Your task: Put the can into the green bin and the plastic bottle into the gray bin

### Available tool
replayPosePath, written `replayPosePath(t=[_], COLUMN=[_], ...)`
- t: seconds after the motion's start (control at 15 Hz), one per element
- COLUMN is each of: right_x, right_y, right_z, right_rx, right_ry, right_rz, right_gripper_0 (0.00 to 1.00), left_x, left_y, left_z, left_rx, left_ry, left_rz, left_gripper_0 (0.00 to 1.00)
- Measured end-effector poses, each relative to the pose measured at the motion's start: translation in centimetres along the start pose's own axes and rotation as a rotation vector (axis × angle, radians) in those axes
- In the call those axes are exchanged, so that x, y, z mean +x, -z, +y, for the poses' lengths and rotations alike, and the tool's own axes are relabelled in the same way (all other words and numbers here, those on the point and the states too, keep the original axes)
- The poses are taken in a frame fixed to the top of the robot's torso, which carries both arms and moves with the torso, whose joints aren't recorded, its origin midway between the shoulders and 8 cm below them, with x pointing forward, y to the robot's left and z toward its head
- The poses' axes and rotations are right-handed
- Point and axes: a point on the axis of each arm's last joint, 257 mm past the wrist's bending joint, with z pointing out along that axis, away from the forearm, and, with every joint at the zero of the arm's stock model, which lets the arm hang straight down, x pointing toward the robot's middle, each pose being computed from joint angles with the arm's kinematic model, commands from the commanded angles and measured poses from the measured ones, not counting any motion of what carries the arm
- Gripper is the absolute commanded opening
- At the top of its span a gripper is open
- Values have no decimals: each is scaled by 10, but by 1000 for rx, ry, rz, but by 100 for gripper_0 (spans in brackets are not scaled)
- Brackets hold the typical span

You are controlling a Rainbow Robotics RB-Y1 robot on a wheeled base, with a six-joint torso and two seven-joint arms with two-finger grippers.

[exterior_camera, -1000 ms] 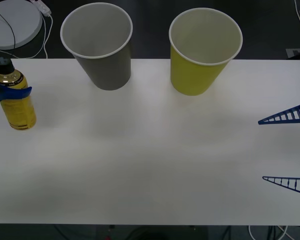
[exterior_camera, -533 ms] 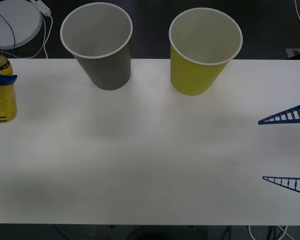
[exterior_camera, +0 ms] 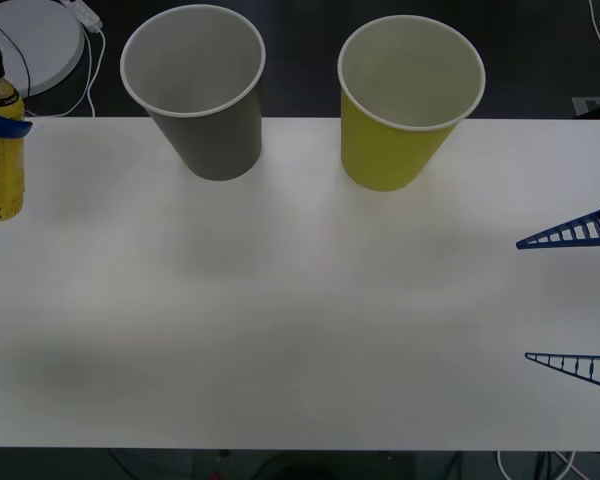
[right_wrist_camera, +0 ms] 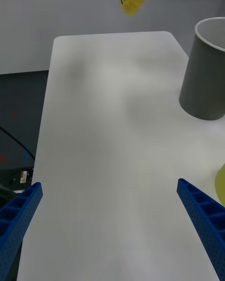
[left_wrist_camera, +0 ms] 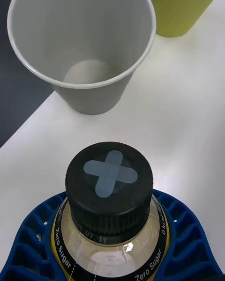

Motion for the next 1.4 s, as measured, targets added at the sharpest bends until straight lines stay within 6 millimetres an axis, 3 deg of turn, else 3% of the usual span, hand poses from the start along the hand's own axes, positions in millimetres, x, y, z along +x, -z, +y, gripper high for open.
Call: replayPosePath(t=[0.67,1.4], right_x=[0,0], right_y=[0,0], right_z=[0,0], right_rx=[0,0], right_ry=[0,0], right_rz=[0,0], right_gripper_0=[100,100], left_x=[-57,-128], left_y=[7,-9], left_z=[32,54], left_rx=[-9,-47], left_ry=[-34,-57], left_rz=[47,-3], left_gripper_0=[0,0])
